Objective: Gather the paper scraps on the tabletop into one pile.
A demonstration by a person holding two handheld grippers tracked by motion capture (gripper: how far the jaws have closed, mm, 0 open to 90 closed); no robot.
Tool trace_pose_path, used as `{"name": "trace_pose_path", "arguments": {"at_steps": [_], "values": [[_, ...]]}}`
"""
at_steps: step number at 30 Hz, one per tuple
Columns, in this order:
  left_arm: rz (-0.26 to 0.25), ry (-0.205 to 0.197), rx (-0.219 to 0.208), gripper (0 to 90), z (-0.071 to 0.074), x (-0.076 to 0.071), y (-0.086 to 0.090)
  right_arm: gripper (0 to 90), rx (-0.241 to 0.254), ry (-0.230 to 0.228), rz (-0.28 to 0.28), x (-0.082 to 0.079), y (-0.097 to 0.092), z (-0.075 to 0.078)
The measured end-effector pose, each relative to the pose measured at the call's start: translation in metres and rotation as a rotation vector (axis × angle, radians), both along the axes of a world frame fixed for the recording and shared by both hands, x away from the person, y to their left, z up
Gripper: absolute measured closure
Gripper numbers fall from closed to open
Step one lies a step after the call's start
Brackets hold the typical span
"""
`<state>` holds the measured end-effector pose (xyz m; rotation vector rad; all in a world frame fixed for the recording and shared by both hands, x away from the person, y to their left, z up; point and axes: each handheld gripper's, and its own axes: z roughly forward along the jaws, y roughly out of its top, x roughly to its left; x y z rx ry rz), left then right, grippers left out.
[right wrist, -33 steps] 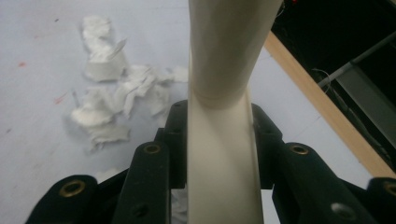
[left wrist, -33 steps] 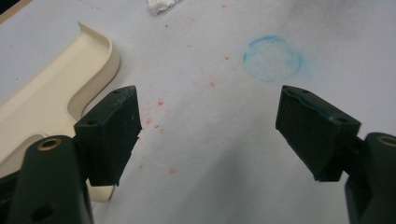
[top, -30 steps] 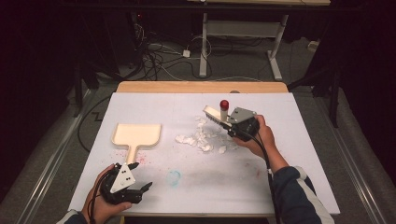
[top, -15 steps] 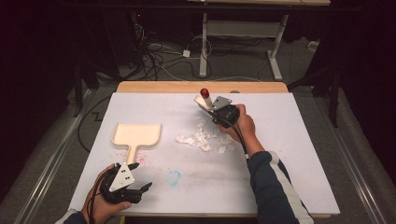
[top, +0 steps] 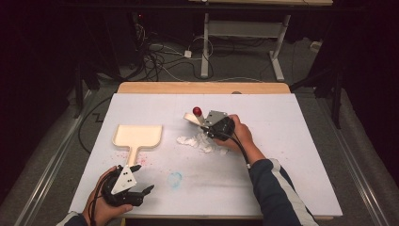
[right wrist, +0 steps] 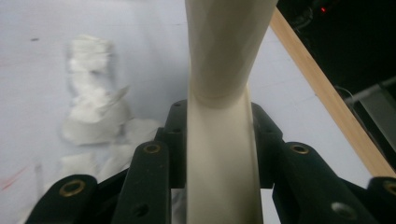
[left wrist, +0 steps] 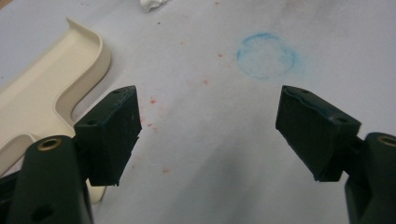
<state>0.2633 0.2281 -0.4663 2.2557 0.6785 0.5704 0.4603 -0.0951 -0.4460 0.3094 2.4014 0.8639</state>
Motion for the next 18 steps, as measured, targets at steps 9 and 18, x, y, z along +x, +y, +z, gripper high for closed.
{"name": "trace_pose_path", "arguments": {"at_steps": [9,18], "values": [[0.004,-0.001,0.008,21.5,0.000,-0.002,-0.001,67.6,0.013,0.022,0.139,-0.029,-0.030,0.003],[0.012,-0.001,0.014,21.5,0.001,-0.002,-0.001,67.7,0.030,0.011,0.156,-0.045,-0.056,0.009]]}}
